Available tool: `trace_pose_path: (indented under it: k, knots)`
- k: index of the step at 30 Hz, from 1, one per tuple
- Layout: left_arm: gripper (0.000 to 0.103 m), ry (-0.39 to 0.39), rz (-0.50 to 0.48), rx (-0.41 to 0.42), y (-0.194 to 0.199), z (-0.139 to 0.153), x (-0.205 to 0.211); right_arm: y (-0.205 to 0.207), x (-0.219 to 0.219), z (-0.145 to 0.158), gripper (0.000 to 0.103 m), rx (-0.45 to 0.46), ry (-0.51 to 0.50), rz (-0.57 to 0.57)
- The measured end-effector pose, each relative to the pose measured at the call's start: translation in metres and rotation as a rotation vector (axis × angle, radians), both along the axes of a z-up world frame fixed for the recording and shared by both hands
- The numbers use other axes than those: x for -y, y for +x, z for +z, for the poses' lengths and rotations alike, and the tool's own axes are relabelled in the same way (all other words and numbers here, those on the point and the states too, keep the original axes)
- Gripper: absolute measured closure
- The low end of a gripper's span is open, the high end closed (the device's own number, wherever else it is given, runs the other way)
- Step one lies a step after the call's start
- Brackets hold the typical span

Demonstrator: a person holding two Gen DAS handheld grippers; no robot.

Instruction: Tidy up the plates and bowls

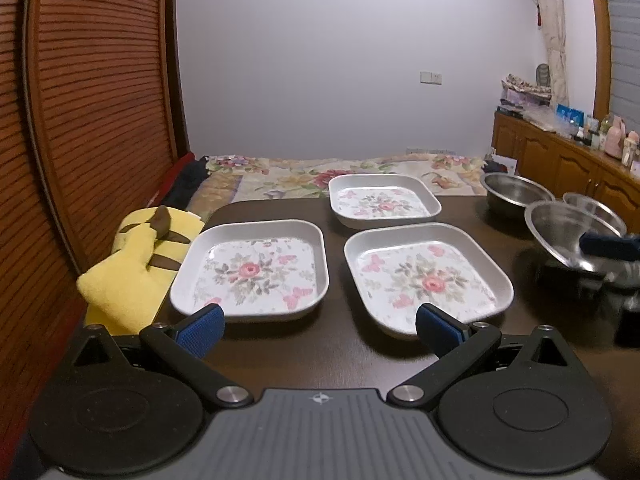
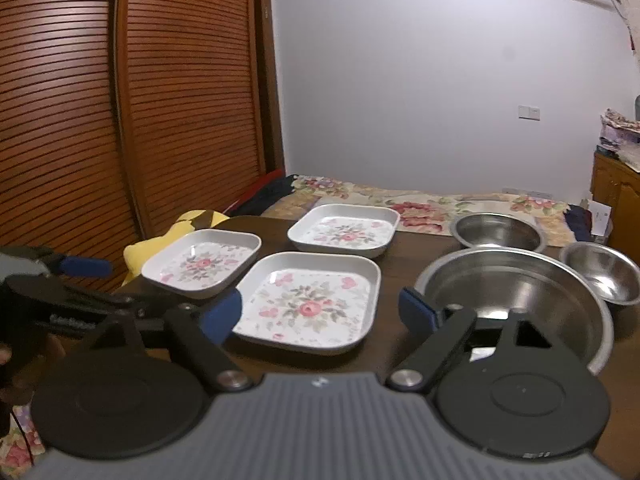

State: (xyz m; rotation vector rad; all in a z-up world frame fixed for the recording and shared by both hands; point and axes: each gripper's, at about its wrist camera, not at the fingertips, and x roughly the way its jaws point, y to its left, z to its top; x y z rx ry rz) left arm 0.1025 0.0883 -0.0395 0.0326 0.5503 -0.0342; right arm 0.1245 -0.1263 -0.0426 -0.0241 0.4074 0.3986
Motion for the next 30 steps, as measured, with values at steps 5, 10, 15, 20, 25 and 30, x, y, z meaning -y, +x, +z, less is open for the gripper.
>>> trace_pose_path:
  k: [5, 10, 15, 20, 25, 30]
  knots:
    - [0.000, -0.032, -0.020, 0.017, 0.015, 0.000, -0.007, 0.010, -0.007, -0.006, 0.032, -0.028, -0.020, 0.005]
    - [0.017, -0.053, -0.052, -0.004, 0.032, -0.003, -0.010, 0.018, -0.013, -0.014, 0.040, -0.049, -0.061, -0.014]
    - [0.031, -0.061, -0.099, -0.022, 0.045, -0.010, -0.006, 0.027, -0.013, -0.022, 0.044, -0.090, -0.067, -0.042]
    - [0.039, -0.079, -0.134, -0.046, 0.058, -0.016, -0.002, 0.033, -0.017, -0.027, 0.047, -0.108, -0.065, -0.072]
    - [0.043, -0.087, -0.155, -0.061, 0.069, -0.022, 0.001, 0.037, -0.023, -0.031, 0.047, -0.094, -0.097, -0.098]
    - [0.051, -0.094, -0.161, -0.068, 0.076, -0.024, 0.000, 0.040, -0.027, -0.030, 0.048, -0.099, -0.105, -0.096]
